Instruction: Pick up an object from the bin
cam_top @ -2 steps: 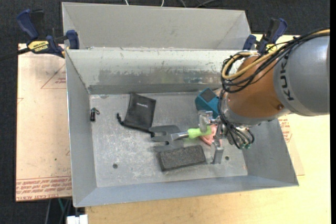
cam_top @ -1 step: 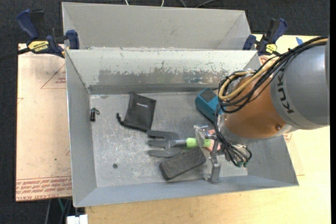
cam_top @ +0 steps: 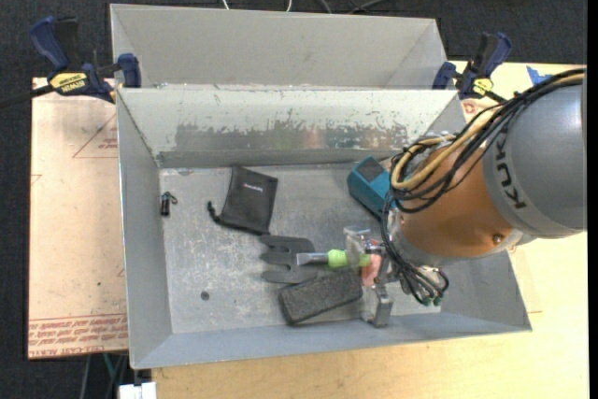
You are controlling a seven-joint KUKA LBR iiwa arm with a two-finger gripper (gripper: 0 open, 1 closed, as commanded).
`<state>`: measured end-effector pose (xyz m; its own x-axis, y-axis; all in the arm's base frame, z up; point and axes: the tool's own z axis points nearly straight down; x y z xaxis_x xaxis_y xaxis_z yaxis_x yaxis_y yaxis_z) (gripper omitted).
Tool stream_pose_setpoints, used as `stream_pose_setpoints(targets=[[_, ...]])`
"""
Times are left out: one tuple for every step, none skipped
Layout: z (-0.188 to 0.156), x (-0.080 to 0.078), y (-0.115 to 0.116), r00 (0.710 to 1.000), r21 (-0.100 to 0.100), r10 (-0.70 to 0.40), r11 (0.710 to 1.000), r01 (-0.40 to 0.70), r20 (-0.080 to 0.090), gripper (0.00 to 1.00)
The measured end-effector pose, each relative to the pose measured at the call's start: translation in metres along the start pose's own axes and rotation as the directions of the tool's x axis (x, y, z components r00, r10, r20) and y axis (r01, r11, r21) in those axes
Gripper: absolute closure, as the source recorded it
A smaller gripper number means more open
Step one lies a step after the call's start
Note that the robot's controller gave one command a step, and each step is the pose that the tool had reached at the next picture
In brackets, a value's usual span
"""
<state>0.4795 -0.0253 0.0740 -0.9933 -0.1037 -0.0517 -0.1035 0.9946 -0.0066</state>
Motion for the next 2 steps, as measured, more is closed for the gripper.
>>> stream_pose_setpoints(targets=[[0.003,-0.019,0.079,0.981,-0.002,-0.196,0.981,0.196,-0.003,0.00],[0.003,-0.053,0.052,0.985,0.006,-0.174,0.985,0.173,0.010,1.00]])
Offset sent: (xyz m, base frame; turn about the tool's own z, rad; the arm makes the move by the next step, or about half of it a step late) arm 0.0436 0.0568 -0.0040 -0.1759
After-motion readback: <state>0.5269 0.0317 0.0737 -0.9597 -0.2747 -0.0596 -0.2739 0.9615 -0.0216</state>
